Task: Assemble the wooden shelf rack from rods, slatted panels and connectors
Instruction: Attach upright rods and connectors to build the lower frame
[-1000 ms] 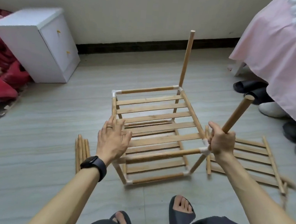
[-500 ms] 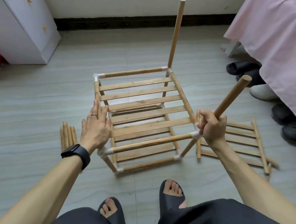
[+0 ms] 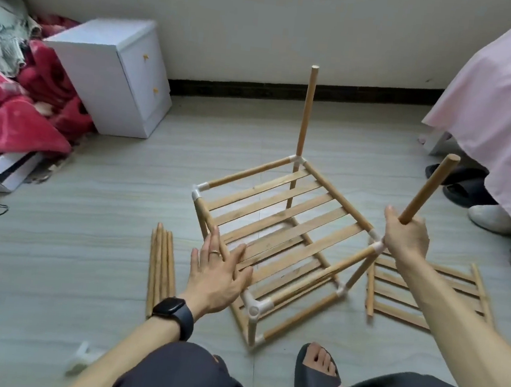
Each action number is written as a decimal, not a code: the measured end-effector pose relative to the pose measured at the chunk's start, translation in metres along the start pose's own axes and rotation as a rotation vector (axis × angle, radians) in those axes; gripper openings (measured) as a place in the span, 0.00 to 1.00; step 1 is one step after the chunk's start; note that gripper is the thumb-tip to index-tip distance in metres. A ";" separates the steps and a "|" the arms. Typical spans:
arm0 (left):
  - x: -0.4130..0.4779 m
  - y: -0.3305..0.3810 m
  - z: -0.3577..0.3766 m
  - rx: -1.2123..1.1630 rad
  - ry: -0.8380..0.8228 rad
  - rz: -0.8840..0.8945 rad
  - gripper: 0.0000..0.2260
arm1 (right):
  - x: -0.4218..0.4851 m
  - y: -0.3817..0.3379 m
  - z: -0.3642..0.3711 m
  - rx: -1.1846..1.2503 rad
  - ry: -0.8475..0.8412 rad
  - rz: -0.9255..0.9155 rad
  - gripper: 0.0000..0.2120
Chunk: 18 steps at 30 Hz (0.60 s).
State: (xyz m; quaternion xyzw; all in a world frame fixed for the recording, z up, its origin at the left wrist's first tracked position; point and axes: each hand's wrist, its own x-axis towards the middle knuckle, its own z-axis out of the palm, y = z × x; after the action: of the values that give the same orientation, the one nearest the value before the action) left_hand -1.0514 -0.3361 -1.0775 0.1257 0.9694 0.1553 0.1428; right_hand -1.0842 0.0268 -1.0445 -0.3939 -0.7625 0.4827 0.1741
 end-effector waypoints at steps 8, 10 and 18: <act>0.008 -0.049 0.012 -0.294 0.362 -0.110 0.20 | -0.103 0.033 0.021 -0.034 -0.138 -0.409 0.10; 0.013 -0.071 0.023 -0.259 0.342 -0.207 0.22 | -0.119 0.019 0.041 -0.125 -0.234 -0.672 0.08; 0.012 -0.147 0.072 -0.141 -0.060 -0.576 0.29 | -0.130 -0.045 0.151 -0.660 -0.643 -1.009 0.25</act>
State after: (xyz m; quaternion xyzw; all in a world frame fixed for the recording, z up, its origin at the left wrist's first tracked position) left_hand -1.0686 -0.4489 -1.1958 -0.1602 0.9474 0.1713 0.2180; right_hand -1.1192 -0.1741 -1.0621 0.1402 -0.9739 0.1780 0.0133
